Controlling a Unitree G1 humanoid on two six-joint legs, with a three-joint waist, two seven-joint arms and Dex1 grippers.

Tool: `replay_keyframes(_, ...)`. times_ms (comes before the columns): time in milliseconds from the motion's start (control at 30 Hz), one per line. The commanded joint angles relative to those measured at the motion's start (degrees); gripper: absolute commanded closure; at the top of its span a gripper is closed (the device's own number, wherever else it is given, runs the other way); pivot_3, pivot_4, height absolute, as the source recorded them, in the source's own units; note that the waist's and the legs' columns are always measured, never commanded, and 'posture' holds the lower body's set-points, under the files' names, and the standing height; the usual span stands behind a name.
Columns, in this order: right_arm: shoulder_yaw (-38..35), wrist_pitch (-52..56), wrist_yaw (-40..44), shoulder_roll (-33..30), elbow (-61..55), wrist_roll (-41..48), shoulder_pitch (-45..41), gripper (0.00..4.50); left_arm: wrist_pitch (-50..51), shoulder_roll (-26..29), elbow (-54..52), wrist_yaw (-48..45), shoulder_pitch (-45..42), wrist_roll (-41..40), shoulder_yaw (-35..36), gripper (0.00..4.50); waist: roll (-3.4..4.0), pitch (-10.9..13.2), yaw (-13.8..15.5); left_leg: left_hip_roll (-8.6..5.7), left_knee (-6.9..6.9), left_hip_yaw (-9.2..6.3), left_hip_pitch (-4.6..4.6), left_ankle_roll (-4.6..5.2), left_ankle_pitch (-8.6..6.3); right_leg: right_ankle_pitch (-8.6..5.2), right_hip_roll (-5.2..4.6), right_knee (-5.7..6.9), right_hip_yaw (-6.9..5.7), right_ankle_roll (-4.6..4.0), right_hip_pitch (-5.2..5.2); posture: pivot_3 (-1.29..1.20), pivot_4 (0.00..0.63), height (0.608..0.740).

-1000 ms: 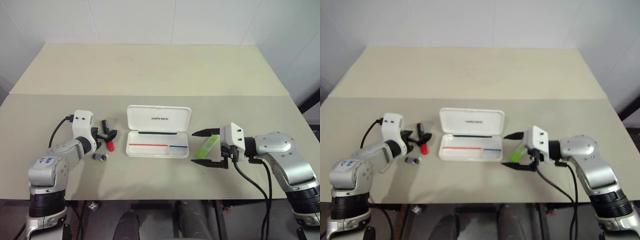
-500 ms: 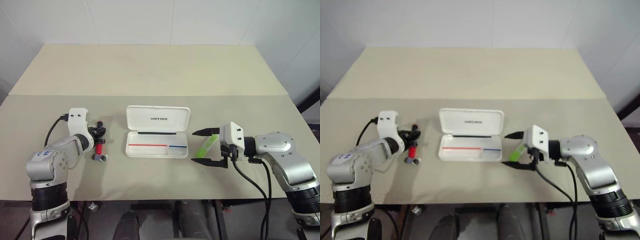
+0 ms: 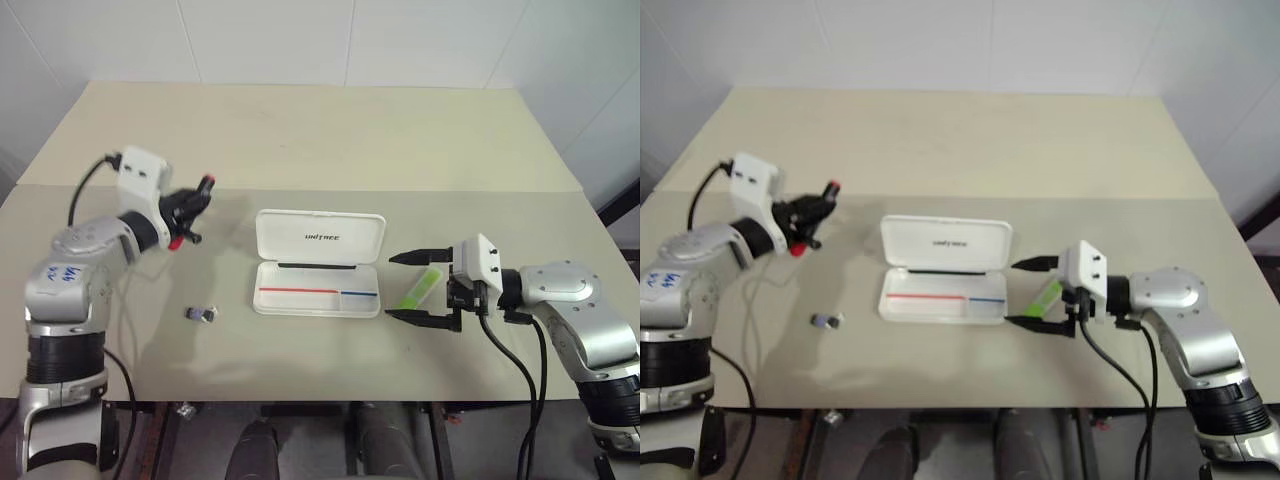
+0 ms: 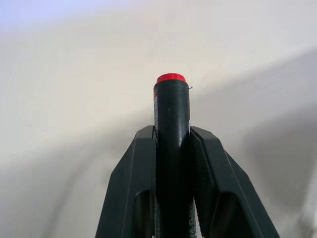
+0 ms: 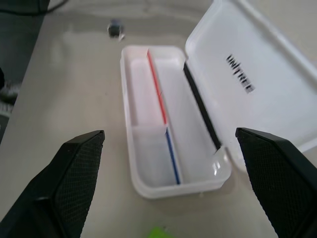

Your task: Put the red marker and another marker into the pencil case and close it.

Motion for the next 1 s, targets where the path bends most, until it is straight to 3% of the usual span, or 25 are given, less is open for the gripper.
replay_keyframes(33, -4.1, 2.32, -0.67, 1.09, -2.91, 6.06, 0.9, 0.0, -3.53, 2.71, -4.05, -9.39, -3.01, -4.24, -0.19, 3.87, 0.01, 0.0, 0.01, 0.0, -0.01, -0.01, -0.01, -0.01, -0.04, -0.02, 0.0, 0.02, -0.01, 0.09, -0.01, 0.0, 0.15, 0.74)
replay_keyframes(233, -5.9, 4.91, -1.31, 0.93, -4.97, 9.48, 3.06, 0.0, -3.16, 3.62, -7.85, -18.52, -7.17, -8.96, -3.4, 3.87, 0.06, 0.03, 0.1, 0.01, -0.01, -0.02, 0.0, 0.16, -0.35, -0.16, 0.0, 0.17, -0.01, 0.53, -0.03, 0.0, 0.15, 0.74)
replay_keyframes(400, -5.99, 3.18, -2.36, 1.63, -4.96, 8.11, 3.91, 0.0, 1.99, 3.59, -11.77, -26.46, -10.4, -11.95, -12.6, 3.87, 0.06, 0.04, 0.01, 0.0, 0.06, -0.01, 0.0, 0.21, -0.39, -0.23, 0.0, 0.19, 0.0, 0.48, -0.01, 0.0, 0.15, 0.74)
replay_keyframes(667, -7.72, 2.1, -3.85, 0.75, -6.83, 7.34, 7.68, 0.0, 0.31, 0.73, -7.21, -29.56, -13.42, -2.85, -27.9, 3.87, 0.06, 0.04, -0.03, -0.01, 0.16, -0.01, 0.01, 0.21, -0.39, -0.33, 0.02, 0.21, 0.02, 0.3, 0.0, 0.0, 0.15, 0.74)
replay_keyframes(867, -9.16, 1.75, -5.47, 0.55, -8.84, 6.68, 10.57, 0.0, -5.66, -6.43, 0.48, -27.88, -16.02, 4.99, -33.49, 3.87, 0.07, 0.04, 0.47, -0.01, 0.19, -0.01, 0.01, 0.21, -0.39, -0.33, 0.02, 0.2, 0.03, 0.3, 0.02, 0.0, 0.15, 0.74)
replay_keyframes(1000, -9.71, 1.85, -6.98, 0.65, -10.36, 6.2, 12.01, 0.0, -6.92, -8.31, 2.68, -28.76, -17.02, 8.46, -35.78, 3.87, 0.08, 0.05, 0.58, -0.01, 0.16, 0.0, 0.02, 0.21, -0.39, -0.32, 0.03, 0.2, 0.03, 0.32, 0.0, 0.0, 0.15, 0.74)
